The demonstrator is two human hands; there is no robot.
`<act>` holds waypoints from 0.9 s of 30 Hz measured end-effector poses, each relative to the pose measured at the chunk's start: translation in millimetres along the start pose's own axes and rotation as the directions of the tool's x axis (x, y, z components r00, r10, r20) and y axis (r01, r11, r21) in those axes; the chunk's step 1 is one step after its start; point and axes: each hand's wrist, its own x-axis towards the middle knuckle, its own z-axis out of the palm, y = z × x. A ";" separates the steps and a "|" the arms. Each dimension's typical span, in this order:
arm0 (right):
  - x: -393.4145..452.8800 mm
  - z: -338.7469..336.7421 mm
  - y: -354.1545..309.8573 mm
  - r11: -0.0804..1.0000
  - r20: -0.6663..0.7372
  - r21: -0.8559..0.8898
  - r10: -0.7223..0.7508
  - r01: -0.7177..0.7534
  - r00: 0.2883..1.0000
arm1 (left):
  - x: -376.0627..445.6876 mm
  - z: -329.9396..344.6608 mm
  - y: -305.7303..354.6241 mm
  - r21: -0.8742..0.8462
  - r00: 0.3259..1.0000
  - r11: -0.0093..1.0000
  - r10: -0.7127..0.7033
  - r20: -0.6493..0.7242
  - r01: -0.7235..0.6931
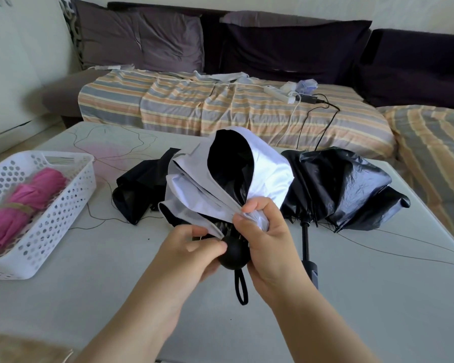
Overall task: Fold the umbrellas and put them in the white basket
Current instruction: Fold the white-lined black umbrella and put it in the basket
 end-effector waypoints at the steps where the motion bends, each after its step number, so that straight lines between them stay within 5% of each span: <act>1: 1.1 -0.1 -0.5 1.000 -0.001 0.010 0.000 0.000 1.000 | -2.3 2.3 -0.9 -0.005 1.000 1.000 0.001 -0.006 -0.001; 6: 3.8 1.2 0.0 0.998 0.015 0.035 0.055 -0.056 0.998 | -8.9 13.5 -4.9 -0.013 0.989 0.999 -0.047 0.139 0.050; 13: 9.5 -8.5 -8.2 0.996 -0.050 0.079 0.043 -0.039 0.998 | -15.5 14.8 -10.5 0.279 0.994 0.954 0.108 0.007 -0.105; 21: 4.1 -5.0 -7.6 0.999 -0.020 0.007 0.043 -0.042 0.999 | -21.9 26.2 -13.2 0.302 0.949 0.899 0.306 0.081 -0.316; 27: 3.5 -6.5 -11.0 0.992 0.077 0.109 0.061 -0.069 0.995 | -19.0 23.6 -12.8 0.292 0.921 0.875 0.382 0.074 -0.387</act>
